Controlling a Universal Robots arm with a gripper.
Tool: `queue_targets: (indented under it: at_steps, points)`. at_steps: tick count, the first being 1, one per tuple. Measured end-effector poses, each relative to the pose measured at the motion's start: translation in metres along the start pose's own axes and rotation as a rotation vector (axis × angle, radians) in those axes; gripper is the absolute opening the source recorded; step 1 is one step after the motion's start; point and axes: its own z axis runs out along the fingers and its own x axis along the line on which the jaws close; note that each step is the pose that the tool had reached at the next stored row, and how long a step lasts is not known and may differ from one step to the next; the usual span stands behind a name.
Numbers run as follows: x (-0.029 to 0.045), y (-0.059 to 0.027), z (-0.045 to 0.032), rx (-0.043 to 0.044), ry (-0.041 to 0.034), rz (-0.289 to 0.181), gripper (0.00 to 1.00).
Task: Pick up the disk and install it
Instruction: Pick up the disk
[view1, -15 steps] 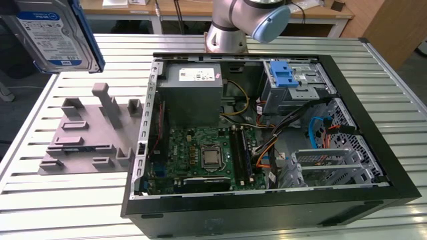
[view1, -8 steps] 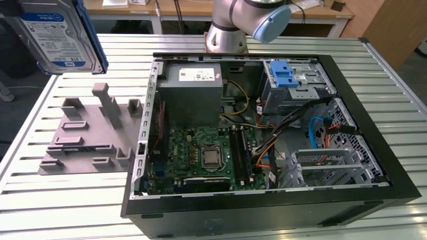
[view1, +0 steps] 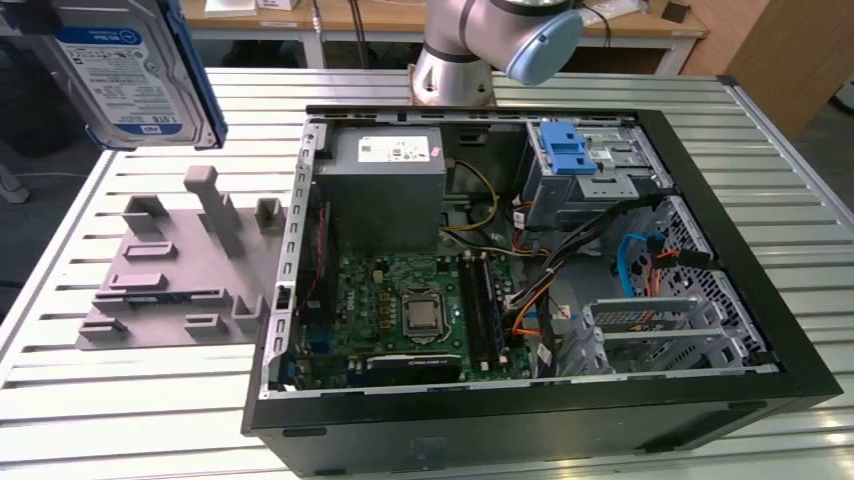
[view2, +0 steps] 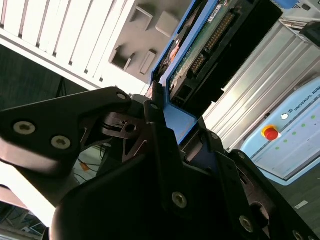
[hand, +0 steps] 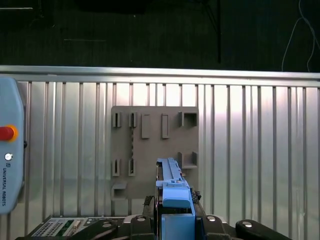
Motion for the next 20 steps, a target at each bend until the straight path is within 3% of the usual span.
queue_targets:
  at_steps: [20]
  points:
    - [0.0021,-0.0291,-0.0007,0.0000,0.0000,0.000,0.36]
